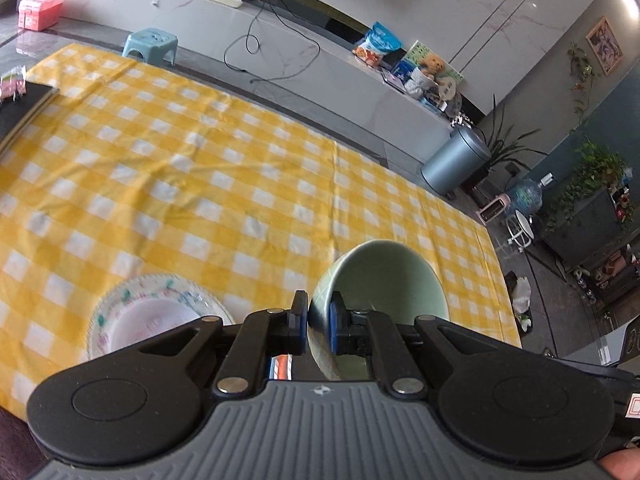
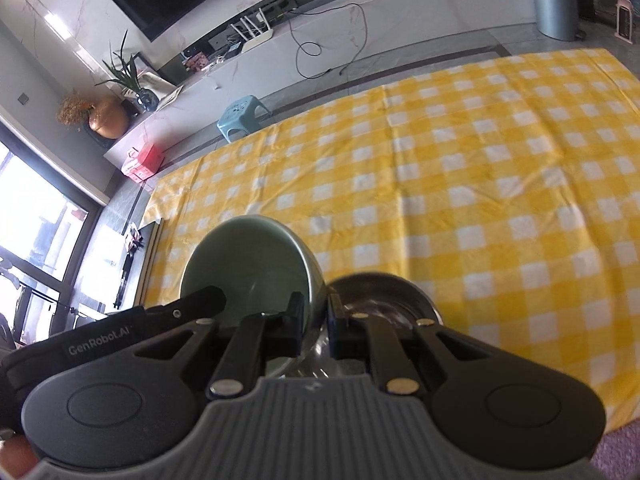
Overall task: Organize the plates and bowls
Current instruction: 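Lift the green bowl with the right gripper and carry it to the stacked bowls, then lower the green bowl into the orange bowl with the right gripper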
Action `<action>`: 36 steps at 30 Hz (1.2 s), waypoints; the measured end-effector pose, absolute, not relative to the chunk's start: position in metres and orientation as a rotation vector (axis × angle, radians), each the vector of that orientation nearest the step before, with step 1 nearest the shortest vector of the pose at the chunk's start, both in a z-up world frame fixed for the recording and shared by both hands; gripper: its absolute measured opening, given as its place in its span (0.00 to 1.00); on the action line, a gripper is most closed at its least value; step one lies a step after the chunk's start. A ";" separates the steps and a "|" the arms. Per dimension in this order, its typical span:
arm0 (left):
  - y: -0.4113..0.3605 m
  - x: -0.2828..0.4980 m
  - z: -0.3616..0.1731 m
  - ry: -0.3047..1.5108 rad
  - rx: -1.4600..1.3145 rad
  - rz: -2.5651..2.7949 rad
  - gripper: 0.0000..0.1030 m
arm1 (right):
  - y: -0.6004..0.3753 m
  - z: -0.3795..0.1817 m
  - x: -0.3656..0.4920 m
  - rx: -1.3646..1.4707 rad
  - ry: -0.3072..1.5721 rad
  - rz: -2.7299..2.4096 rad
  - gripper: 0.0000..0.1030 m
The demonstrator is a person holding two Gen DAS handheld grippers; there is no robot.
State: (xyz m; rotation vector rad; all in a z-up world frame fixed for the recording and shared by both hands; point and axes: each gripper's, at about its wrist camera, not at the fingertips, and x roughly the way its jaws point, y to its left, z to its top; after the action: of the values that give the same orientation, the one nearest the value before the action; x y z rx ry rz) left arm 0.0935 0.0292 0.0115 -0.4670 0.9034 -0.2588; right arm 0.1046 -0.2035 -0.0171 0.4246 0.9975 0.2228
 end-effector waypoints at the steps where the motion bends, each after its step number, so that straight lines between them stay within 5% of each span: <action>1: 0.025 0.092 0.008 0.917 -0.461 -0.264 0.11 | -0.209 -0.021 0.100 0.433 1.003 0.215 0.09; 36: -0.024 0.093 -0.038 1.031 -0.171 -0.291 0.09 | -0.218 -0.082 0.098 0.261 1.081 0.178 0.08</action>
State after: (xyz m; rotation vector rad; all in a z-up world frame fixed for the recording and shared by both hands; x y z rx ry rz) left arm 0.0929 -0.0242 -0.0383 -0.1708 1.0309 -0.2911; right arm 0.0978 -0.2178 -0.0825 0.2607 1.0811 0.1784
